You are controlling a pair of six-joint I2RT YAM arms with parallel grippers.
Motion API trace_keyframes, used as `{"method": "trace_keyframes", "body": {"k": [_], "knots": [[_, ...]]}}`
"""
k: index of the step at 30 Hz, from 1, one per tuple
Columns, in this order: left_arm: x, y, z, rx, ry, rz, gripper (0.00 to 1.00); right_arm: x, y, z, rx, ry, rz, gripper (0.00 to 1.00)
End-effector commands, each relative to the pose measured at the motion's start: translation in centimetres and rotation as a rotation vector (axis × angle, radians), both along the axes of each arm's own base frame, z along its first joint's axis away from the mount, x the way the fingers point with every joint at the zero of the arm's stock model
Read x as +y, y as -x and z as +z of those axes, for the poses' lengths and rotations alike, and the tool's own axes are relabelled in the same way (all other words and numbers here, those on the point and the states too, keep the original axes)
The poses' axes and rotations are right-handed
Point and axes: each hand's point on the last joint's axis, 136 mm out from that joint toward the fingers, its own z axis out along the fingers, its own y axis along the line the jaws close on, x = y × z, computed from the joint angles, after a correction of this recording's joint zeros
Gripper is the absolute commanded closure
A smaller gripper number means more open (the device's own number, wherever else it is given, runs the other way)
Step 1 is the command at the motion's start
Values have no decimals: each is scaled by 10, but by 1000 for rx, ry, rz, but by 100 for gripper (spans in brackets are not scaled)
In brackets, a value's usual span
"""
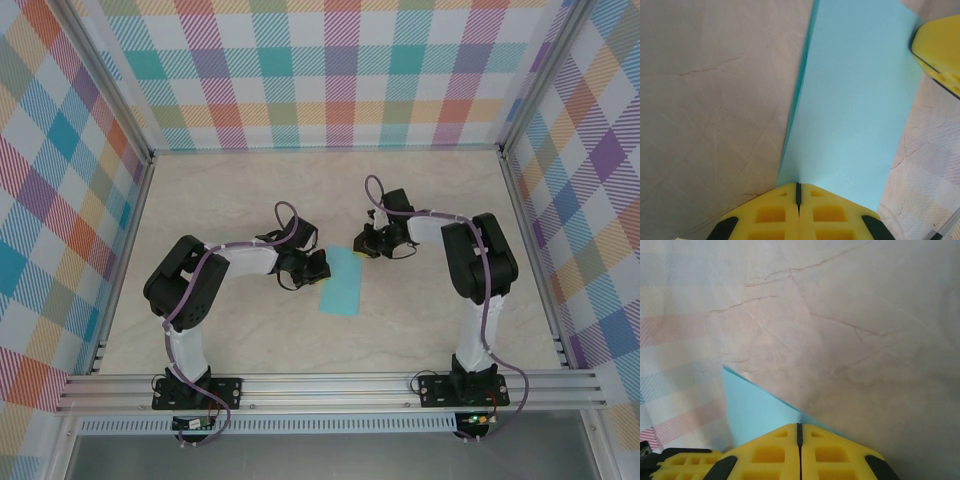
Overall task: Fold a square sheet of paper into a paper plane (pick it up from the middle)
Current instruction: First fold in half a square sheet of paper at the center of the table.
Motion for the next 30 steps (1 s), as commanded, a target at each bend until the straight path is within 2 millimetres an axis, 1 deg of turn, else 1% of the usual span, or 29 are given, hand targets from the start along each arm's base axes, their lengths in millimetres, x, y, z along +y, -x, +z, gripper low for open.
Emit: {"method": "trace_keyframes", "body": {"k": [1, 3, 4, 7, 8, 10, 11, 13, 15, 20, 24, 27, 30], "knots": [[21, 34, -37, 123, -128, -26, 100, -12, 12, -28, 74, 72, -24, 94], [21, 35, -37, 125, -130, -25, 100, -11, 13, -28, 84, 69, -23, 93], [21, 34, -37, 122, -131, -26, 100, -10, 12, -24, 83, 59, -20, 93], [22, 35, -37, 123, -135, -27, 100, -3, 3, 5, 33, -5, -13, 93], [23, 35, -37, 124, -137, -28, 100, -3, -2, 15, 17, -21, -20, 93], [22, 34, -37, 122, -136, -27, 100, -4, -9, 29, -4, -48, -29, 93], [22, 35, -37, 123, -135, -26, 100, -5, -13, 35, -16, -61, -31, 93], [22, 35, -36, 121, -134, -28, 100, -5, -18, 38, -26, -74, -31, 93], [22, 34, -37, 121, -135, -26, 100, -5, -18, 36, -20, -79, -24, 93], [22, 34, -36, 121, -133, -25, 100, -6, -12, 14, 26, -76, -32, 94], [22, 35, -35, 121, -133, -26, 100, -15, -4, -7, 55, -18, -51, 93], [22, 35, -35, 122, -133, -25, 100, -25, 2, -24, 84, 61, -57, 93], [23, 35, -35, 120, -133, -24, 100, -28, 10, -32, 88, 84, -48, 93]]}}
